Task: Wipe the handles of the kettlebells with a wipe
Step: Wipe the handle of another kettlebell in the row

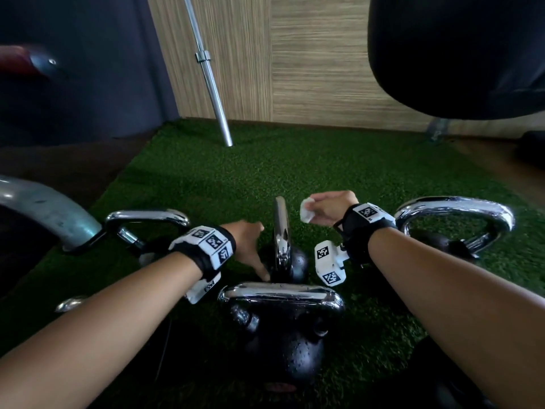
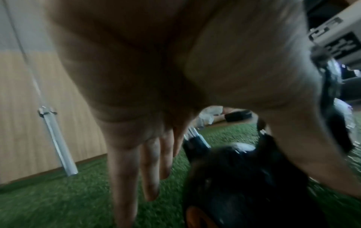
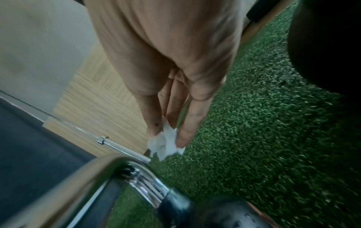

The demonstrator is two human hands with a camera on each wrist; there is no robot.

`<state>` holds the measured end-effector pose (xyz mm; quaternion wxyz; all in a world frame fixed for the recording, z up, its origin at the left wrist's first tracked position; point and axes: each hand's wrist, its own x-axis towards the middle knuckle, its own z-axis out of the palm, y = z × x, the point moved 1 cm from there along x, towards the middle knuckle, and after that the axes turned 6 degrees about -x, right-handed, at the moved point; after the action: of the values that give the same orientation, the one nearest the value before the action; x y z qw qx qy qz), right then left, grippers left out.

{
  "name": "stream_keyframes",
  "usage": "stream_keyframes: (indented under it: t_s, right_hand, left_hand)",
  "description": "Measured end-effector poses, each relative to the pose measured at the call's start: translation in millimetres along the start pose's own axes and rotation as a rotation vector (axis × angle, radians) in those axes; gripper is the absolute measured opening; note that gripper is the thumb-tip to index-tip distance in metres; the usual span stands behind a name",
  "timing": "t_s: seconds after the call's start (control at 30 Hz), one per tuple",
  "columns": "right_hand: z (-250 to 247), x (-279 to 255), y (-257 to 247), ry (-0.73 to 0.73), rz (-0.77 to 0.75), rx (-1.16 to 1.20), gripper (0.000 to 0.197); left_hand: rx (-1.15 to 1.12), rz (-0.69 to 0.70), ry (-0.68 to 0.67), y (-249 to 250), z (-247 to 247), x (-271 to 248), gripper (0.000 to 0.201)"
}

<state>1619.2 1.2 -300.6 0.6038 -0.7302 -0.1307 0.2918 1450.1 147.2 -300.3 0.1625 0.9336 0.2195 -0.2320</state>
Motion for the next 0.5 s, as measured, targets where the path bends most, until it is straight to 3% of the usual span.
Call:
stream_keyframes:
  t_s: [0.07, 0.13, 0.27, 0.47, 0.5]
  right_hand:
    - [1.5, 2.5, 15.1, -0.015, 0.070, -0.024, 0.013]
    - [6.8, 6.2, 26.8, -0.018, 0.078, -0.053, 0.020]
    - [15.4, 11.5, 31.5, -0.044, 0.084, -0.094, 0.019]
    - [27.3, 16.1, 34.7, -0.074, 0.056, -0.065, 0.026]
    - [28.8, 16.9, 37.2, -0.076, 0.052, -0.087, 0.026]
  left_hand:
    - [0.090, 0.064, -0.125, 11.8, 16.3, 10.1, 0.119]
    - [0.154, 0.142, -0.159, 16.7, 28.7, 20.6, 0.117]
    - [0.166, 0.233, -0.044, 12.6, 41.4, 31.7, 0.117]
    - [0.016, 0.292, 0.092, 13.3, 45.4, 18.0, 0.019]
    - [0.013, 0.301, 0.088, 11.8, 43.1, 19.0, 0.014]
